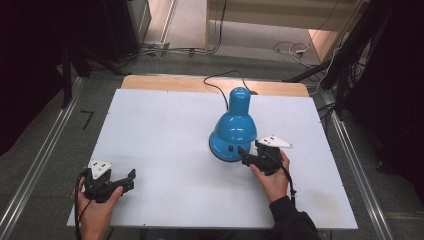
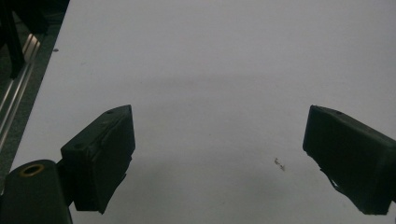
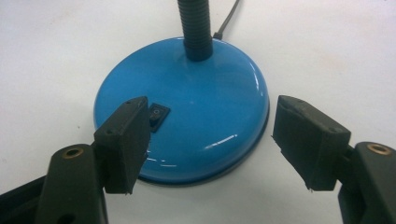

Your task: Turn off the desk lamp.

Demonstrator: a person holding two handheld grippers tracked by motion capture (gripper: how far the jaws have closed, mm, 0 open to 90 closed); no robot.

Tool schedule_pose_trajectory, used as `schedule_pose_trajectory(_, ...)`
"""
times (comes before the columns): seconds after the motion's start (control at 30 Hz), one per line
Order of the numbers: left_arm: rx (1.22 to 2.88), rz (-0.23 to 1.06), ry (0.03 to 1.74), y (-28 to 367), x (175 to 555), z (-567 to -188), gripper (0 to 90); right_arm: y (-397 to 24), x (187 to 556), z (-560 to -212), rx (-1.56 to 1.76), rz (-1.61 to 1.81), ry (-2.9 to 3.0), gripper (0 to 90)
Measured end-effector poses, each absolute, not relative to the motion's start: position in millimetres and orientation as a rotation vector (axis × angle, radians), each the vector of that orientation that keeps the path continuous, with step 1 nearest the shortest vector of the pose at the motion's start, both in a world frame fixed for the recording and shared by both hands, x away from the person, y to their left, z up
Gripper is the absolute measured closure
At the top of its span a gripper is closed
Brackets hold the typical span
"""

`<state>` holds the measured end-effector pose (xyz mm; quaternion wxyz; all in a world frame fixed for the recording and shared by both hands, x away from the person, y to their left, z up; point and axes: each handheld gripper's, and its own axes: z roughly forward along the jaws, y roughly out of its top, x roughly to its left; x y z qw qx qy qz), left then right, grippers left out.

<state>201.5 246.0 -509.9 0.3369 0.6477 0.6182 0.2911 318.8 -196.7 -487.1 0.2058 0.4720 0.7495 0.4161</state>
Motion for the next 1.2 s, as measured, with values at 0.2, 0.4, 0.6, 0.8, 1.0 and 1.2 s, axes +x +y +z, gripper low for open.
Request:
schedule_pose_trajectory(0.2,1.691,0.758,1.609,246,202,-510,10.3,-207,318,-487,1.327,1.15,2.076,25.3)
schedule_pose_trajectory(0.4,1.694,0.759,1.606,245,202,-510,10.3,-215,316,-488,1.332,1.144,2.073,24.7)
schedule_pose_trajectory(0.6,1.693,0.759,1.608,245,202,-510,10.3,-222,316,-491,1.342,1.129,2.07,24.0)
schedule_pose_trajectory(0.8,1.693,0.758,1.607,245,202,-510,10.3,-230,315,-492,1.358,1.12,2.063,23.6)
schedule_pose_trajectory(1.0,1.692,0.759,1.609,246,201,-510,10.3,-243,310,-491,1.371,1.111,2.048,23.2)
schedule_pose_trajectory(1.2,1.69,0.759,1.61,246,201,-510,10.3,-265,305,-489,1.392,1.097,2.012,22.8)
